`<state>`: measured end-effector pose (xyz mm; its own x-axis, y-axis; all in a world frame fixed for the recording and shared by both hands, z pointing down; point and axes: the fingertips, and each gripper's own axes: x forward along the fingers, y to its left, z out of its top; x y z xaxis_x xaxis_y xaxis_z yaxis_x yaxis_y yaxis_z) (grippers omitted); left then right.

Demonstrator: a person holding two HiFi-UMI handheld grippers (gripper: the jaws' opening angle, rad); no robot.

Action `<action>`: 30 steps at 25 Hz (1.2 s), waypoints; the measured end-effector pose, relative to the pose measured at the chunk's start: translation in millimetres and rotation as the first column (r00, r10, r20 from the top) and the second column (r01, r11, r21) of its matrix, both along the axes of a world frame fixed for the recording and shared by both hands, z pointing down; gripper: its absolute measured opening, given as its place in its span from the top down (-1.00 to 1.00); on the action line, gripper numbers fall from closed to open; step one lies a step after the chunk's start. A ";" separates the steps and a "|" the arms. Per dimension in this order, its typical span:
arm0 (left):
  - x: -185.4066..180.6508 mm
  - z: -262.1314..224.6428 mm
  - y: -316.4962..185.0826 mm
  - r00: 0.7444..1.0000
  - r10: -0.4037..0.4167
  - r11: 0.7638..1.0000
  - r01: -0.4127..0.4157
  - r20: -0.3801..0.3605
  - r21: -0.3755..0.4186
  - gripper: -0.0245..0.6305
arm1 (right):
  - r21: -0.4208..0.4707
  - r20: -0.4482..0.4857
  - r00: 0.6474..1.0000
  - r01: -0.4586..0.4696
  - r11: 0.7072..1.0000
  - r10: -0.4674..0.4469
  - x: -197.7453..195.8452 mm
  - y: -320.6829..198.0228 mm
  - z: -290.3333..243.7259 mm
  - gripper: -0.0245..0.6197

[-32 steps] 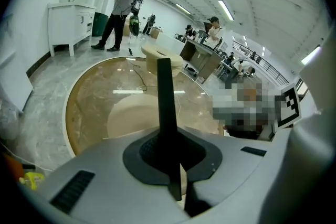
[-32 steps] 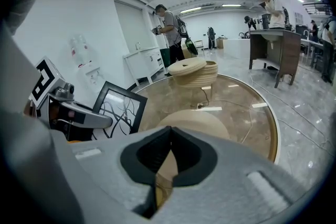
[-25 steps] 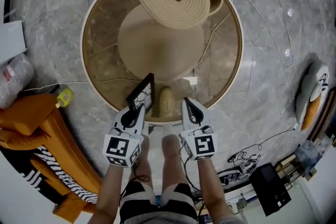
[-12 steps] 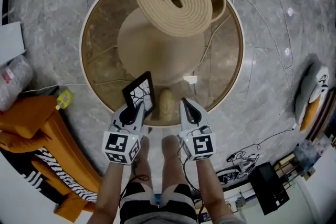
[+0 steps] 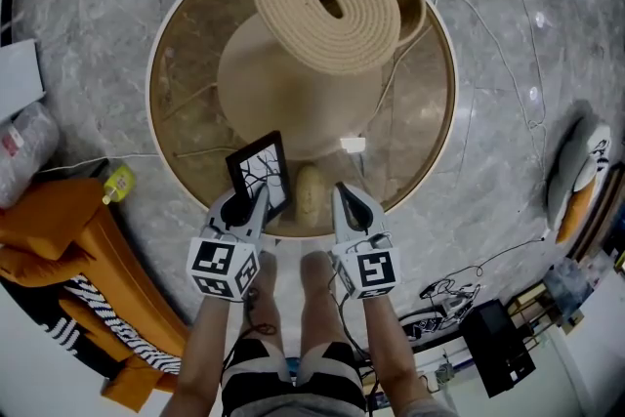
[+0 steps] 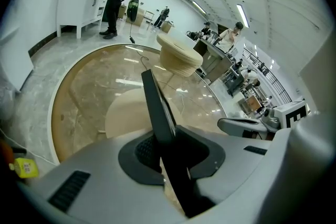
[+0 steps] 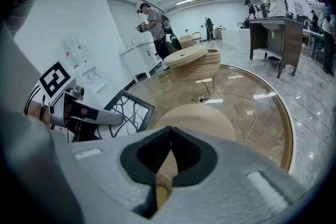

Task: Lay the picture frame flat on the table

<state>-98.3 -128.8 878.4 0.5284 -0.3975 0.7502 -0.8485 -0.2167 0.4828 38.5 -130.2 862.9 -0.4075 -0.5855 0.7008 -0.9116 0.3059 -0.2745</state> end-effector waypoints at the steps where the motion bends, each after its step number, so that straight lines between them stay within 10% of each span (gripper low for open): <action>1: -0.7 0.8 0.1 1.000 0.000 1.000 0.000 0.001 0.000 0.68 | -0.002 0.001 1.000 -0.001 1.000 0.001 -0.3 -0.1 0.3 0.92; 30: -27.6 34.9 -5.0 0.982 -0.089 0.992 0.102 0.166 -0.068 0.09 | -0.034 0.020 0.999 -0.025 0.999 0.025 -1.1 -0.8 5.2 0.92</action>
<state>-125.9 -133.8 913.3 0.3591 -0.3786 0.8530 -0.9321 -0.0988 0.3485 37.3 -131.0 868.0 -0.4076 -0.5716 0.7121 -0.9129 0.2734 -0.3031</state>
